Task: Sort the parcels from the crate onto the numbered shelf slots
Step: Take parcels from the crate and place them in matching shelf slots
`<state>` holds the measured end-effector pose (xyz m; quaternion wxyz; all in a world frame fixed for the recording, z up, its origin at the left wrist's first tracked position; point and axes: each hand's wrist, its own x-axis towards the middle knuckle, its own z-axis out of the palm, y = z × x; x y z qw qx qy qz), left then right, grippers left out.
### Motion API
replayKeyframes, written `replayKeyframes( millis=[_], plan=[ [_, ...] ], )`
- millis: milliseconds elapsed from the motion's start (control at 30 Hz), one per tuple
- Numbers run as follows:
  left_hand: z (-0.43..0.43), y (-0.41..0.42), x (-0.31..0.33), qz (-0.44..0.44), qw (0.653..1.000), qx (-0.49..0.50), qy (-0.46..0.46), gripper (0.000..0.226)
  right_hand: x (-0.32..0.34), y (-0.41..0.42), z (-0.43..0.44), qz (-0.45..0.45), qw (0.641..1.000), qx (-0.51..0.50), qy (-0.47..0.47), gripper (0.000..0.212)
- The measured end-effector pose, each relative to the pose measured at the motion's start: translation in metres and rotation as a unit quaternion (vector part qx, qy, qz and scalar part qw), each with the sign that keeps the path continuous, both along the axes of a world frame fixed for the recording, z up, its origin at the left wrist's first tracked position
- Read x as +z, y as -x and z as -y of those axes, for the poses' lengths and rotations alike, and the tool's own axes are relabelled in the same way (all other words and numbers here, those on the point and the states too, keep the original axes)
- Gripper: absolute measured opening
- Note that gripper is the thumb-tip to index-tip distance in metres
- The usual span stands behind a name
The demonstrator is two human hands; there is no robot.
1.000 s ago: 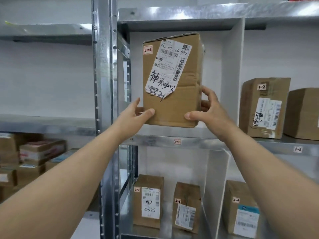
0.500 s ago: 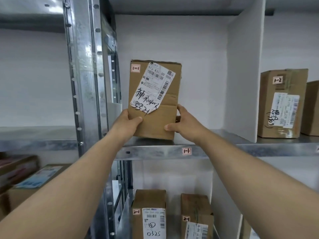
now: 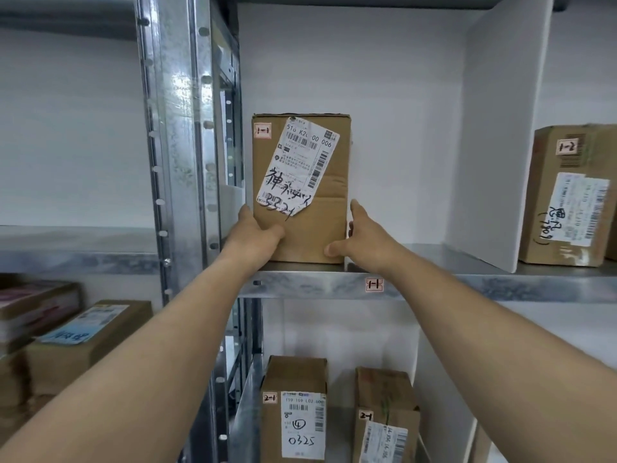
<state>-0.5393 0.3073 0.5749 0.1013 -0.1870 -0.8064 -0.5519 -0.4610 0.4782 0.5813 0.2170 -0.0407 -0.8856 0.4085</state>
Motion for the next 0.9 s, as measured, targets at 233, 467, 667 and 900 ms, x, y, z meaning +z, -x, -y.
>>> replayKeyframes(
  millis=[233, 467, 667, 900],
  plan=[
    [0.008, -0.04, -0.015, -0.075, 0.996, 0.047, -0.003, 0.077, -0.004, -0.033, 0.001, -0.043, 0.991, -0.074, -0.106, 0.103],
    [0.031, -0.135, -0.058, -0.192, 0.952, 0.136, 0.194, 0.074, -0.037, -0.102, 0.016, -0.099, 0.955, -0.048, -0.276, 0.068],
    [0.039, -0.22, -0.132, -0.168, 0.907, 0.193, 0.334, 0.068, -0.112, -0.167, 0.02, -0.041, 0.937, 0.024, -0.346, 0.051],
    [0.028, -0.32, -0.229, -0.075, 0.904, 0.224, 0.356, 0.062, -0.205, -0.246, 0.032, 0.015, 0.932, 0.126, -0.34, 0.049]
  ],
)
